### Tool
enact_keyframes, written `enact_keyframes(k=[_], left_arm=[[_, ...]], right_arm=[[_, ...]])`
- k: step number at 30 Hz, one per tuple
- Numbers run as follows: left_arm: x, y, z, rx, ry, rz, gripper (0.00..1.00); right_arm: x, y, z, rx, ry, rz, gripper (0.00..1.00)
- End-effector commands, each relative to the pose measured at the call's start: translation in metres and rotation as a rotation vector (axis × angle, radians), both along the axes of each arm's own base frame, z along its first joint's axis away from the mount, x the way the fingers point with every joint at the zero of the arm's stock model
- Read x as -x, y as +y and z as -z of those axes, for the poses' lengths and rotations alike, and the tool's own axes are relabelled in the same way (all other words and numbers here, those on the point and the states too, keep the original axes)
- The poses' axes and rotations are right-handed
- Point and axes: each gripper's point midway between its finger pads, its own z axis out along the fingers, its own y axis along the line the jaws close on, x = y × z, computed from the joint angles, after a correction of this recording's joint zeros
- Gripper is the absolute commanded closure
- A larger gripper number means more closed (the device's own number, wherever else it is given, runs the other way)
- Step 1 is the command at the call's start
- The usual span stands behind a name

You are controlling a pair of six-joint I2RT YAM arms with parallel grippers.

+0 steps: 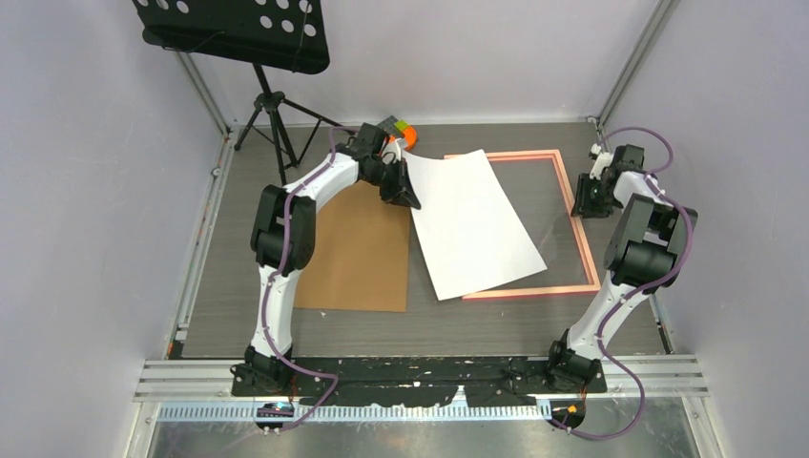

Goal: Put the photo into the frame
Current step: Adjust the photo frame at the center of the board.

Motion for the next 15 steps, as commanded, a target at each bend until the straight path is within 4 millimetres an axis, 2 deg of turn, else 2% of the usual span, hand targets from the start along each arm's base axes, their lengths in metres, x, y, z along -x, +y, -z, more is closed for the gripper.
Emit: enact_keyframes(k=[1, 11, 15], left_arm=[[-0.003, -0.003, -0.014, 0.032, -0.030, 0.026, 1.00], [-0.012, -0.006, -0.011, 0.023, -0.050, 0.080, 1.00], [-0.013, -0.006, -0.005, 0.008, -0.041, 0.102, 1.00]], right_arm=[[-0.010, -0.003, -0.008, -0.017, -0.038, -0.010, 0.63], [-0.003, 0.011, -0.001, -0.092, -0.039, -0.062, 0.91], [-0.001, 0.018, 0.000, -0.119, -0.044, -0.092, 0.94]])
